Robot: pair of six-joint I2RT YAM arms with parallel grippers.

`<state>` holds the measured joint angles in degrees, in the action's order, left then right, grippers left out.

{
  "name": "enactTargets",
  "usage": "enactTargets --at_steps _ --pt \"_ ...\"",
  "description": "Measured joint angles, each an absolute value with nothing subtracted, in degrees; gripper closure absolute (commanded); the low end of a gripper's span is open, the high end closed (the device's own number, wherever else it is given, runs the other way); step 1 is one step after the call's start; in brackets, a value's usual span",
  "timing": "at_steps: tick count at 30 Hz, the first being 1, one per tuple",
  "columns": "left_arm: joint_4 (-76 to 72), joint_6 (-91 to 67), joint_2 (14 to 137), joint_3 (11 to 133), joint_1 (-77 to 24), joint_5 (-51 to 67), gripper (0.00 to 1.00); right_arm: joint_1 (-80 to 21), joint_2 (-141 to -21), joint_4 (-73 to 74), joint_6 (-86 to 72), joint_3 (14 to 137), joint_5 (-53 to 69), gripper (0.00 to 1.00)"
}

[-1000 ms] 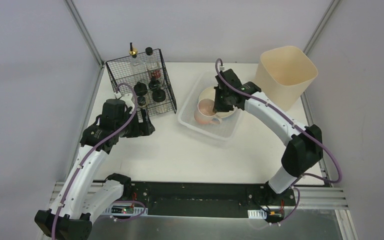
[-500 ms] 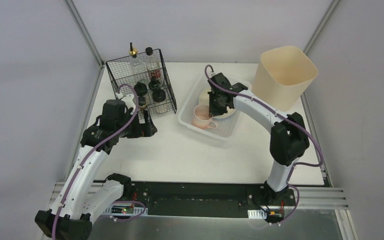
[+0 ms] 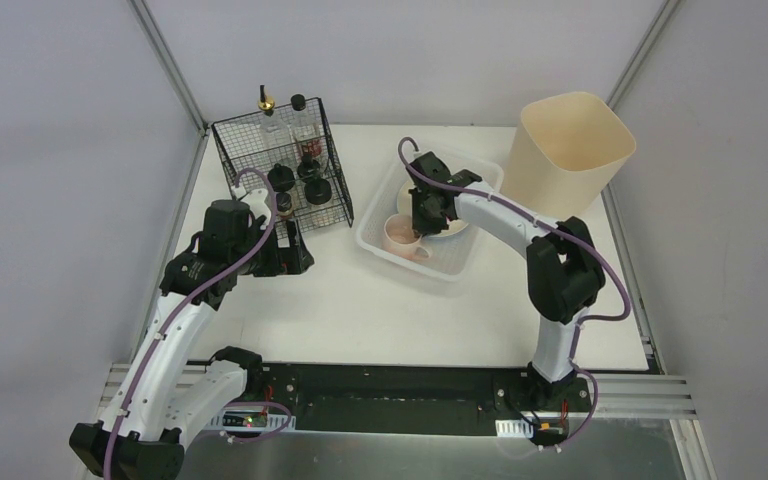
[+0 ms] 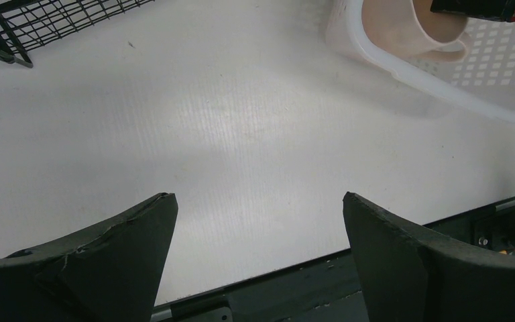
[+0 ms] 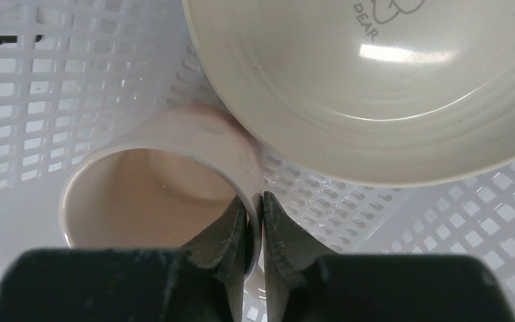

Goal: Clear the kitchen counter

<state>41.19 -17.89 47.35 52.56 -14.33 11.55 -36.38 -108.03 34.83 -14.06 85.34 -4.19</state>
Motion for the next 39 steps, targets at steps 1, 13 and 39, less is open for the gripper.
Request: enactTargets --at_steps 1,13,39 --pt "41.17 -17.76 47.27 52.53 -14.33 11.53 0.01 -36.64 -108.07 34.74 -14.02 85.38 -4.45 0.75" --pt "41.15 -17.23 47.22 52.53 -14.33 11.49 0.01 -39.64 -107.81 34.57 -14.31 86.67 -6.96 0.46" --pt "39.22 -17.21 45.04 51.86 -15.86 16.97 0.01 -59.0 -68.12 32.95 -18.74 70.02 -22.13 0.01"
